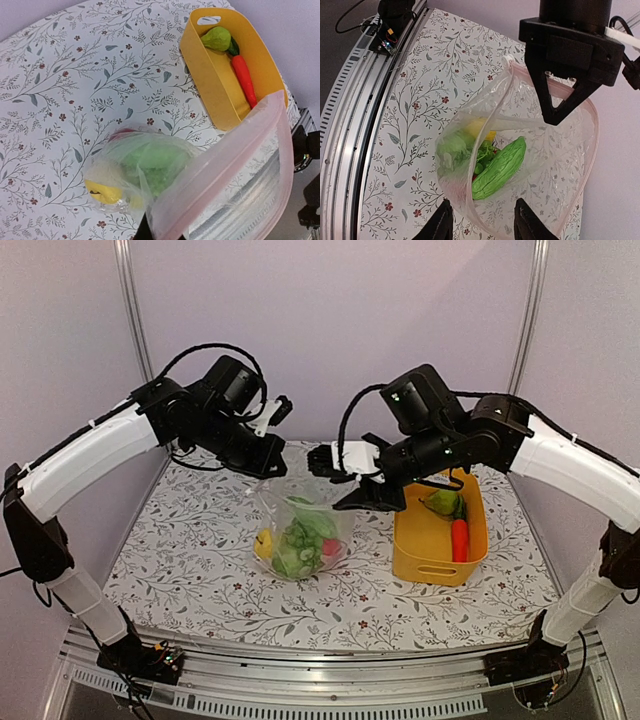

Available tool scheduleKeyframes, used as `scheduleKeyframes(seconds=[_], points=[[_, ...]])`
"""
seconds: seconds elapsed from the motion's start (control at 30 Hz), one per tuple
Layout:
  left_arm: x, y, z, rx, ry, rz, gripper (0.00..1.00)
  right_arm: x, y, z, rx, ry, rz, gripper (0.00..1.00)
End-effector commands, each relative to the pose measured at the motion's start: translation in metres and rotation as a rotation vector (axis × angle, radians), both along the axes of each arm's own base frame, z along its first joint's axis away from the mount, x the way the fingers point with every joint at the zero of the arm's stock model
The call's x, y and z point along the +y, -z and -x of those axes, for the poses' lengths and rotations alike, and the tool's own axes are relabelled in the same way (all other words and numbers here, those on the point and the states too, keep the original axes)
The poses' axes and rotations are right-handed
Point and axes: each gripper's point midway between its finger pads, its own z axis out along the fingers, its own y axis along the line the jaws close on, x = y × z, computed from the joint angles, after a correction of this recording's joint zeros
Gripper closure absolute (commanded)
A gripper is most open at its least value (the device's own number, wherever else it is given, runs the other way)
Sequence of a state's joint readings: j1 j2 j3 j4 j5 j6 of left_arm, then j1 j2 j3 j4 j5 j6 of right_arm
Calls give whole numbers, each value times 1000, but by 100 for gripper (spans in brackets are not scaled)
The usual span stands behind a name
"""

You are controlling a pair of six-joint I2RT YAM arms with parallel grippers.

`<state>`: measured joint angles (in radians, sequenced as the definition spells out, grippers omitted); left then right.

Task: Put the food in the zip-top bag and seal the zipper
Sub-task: Adjust the zipper food storage bag at the center of the board, then pick up the fake vegetable from the bin.

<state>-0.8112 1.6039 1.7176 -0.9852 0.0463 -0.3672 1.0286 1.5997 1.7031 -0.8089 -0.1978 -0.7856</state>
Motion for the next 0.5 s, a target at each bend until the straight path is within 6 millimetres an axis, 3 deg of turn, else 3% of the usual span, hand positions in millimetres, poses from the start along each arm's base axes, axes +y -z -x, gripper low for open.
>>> scheduleKeyframes(seconds=[0.0,0.07,0.13,0.47], points=[[2,0,-4,-34,-9,-9,100,-41,-21,2,27,26,-52,57],[2,3,-4,-35,-11,-9,100,-66,-21,-12,43,80,-63,56],[2,7,-4,-32,-13,-10,100,-91,-8,-33,70,154,-43,56],[3,14,-5,-36,-2,-24,100,-210,88,-122,236,493,145,56]])
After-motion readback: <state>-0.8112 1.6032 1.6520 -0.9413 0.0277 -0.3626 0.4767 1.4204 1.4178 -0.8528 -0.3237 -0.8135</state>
